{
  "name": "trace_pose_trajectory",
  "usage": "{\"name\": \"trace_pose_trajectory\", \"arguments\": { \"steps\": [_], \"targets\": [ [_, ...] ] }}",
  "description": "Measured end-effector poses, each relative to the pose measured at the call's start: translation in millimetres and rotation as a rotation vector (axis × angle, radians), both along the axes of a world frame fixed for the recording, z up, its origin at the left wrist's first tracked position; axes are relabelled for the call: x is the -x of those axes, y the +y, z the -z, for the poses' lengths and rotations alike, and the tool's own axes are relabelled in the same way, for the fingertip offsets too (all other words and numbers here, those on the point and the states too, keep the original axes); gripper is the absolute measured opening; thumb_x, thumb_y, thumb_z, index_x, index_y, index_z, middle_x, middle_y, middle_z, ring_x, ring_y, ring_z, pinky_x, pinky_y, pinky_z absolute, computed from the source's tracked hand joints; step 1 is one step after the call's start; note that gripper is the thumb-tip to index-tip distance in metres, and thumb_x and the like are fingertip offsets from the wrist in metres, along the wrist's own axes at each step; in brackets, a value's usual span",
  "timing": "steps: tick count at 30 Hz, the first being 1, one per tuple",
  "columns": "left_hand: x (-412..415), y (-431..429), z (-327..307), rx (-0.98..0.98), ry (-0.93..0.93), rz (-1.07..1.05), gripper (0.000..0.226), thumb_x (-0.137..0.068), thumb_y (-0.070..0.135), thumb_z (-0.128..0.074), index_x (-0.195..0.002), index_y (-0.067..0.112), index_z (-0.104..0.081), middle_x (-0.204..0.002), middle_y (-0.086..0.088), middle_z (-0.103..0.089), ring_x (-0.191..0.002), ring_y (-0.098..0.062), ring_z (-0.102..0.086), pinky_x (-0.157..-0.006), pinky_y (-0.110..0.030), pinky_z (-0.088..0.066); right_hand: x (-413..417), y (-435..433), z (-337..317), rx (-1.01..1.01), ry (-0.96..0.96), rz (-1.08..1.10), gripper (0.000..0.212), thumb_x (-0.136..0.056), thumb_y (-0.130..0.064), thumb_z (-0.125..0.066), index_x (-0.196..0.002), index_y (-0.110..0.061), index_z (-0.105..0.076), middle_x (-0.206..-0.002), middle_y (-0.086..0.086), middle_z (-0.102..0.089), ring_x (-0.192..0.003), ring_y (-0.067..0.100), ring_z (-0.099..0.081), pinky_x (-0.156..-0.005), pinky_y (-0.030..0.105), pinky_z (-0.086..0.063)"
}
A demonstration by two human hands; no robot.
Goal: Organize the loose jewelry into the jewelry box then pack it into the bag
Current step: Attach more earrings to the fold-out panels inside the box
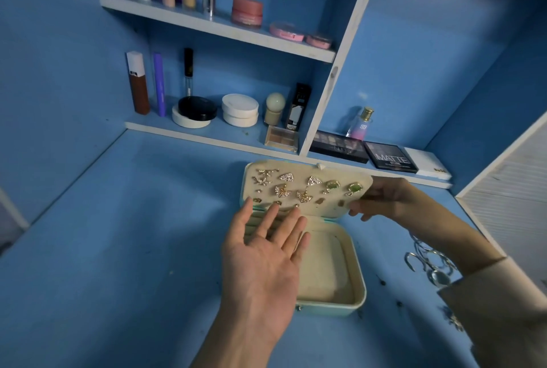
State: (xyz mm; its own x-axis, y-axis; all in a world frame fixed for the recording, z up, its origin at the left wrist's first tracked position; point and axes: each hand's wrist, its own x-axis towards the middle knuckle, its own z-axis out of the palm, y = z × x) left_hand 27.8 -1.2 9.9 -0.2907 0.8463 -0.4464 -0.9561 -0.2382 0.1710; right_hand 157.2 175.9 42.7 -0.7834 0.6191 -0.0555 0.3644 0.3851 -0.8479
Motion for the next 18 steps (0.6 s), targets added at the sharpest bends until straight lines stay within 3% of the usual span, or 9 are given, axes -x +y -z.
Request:
{"name": "trace_pose_trajectory", "arguments": {
  "steps": [4, 8, 10, 12, 15, 18],
  "targets": [
    [6.6, -3.9, -4.5, 0.043, 0.204, 0.048, 0.039, -0.083, 0.028, -0.055, -0.116, 0.007, -0.061, -0.106, -0.015, -0.071, -0.099, -0.025, -0.066, -0.086, -0.037, -0.048, 7.8, 1.6, 3.4, 0.021, 0.017, 0.081, 0.015, -0.085, 0.004, -0.060, -0.093, -0.007, -0.067, -0.077, -0.001, -0.071, -0.072, 0.015, -0.063, -0.066, 0.025, -0.051],
    [26.6, -1.0, -5.0, 0.175, 0.677, -0.064, 0.016, -0.084, 0.009, -0.056, -0.093, 0.015, -0.068, -0.083, 0.002, -0.070, -0.066, -0.008, -0.056, -0.059, -0.021, -0.042, 13.4, 3.1, 8.8, 0.046, 0.034, 0.134, 0.011, -0.087, 0.001, -0.059, -0.095, -0.002, -0.065, -0.081, 0.005, -0.071, -0.072, 0.017, -0.063, -0.070, 0.031, -0.052],
    [42.6, 7.0, 2.5, 0.288, 0.934, -0.154, 0.022, -0.087, 0.002, -0.055, -0.092, 0.021, -0.066, -0.089, 0.006, -0.064, -0.064, -0.001, -0.054, -0.053, -0.014, -0.042, 15.8, 2.9, 11.2, 0.078, 0.046, 0.164, 0.011, -0.087, -0.001, -0.059, -0.095, -0.005, -0.065, -0.084, 0.007, -0.072, -0.072, 0.016, -0.063, -0.072, 0.033, -0.053],
    [56.7, 16.3, 11.8, 0.392, 1.180, -0.197, 0.031, -0.088, 0.001, -0.055, -0.103, 0.028, -0.060, -0.103, 0.011, -0.058, -0.066, 0.007, -0.053, -0.056, -0.007, -0.041, 17.9, 2.1, 13.5, 0.114, 0.063, 0.191, 0.013, -0.088, -0.001, -0.059, -0.096, -0.008, -0.066, -0.082, 0.003, -0.072, -0.069, 0.014, -0.063, -0.070, 0.030, -0.053],
    [68.8, 27.9, 24.5, 0.443, 1.378, -0.171, 0.039, -0.090, 0.004, -0.054, -0.120, 0.029, -0.055, -0.112, 0.011, -0.054, -0.075, 0.000, -0.054, -0.073, -0.017, -0.042, 18.3, 1.6, 16.7, 0.154, 0.087, 0.220, 0.019, -0.088, -0.002, -0.059, -0.104, -0.009, -0.066, -0.082, 0.003, -0.071, -0.067, 0.013, -0.063, -0.065, 0.025, -0.052],
    [75.1, 33.0, 33.2, 0.379, 1.399, -0.119, 0.030, -0.092, 0.004, -0.054, -0.102, 0.031, -0.062, -0.102, 0.011, -0.066, -0.076, 0.011, -0.060, -0.078, -0.019, -0.046, 16.2, -0.3, 19.5, 0.180, 0.084, 0.212, 0.025, -0.088, -0.004, -0.059, -0.111, -0.010, -0.064, -0.088, 0.005, -0.071, -0.071, 0.014, -0.063, -0.068, 0.025, -0.053]
  ]
}}
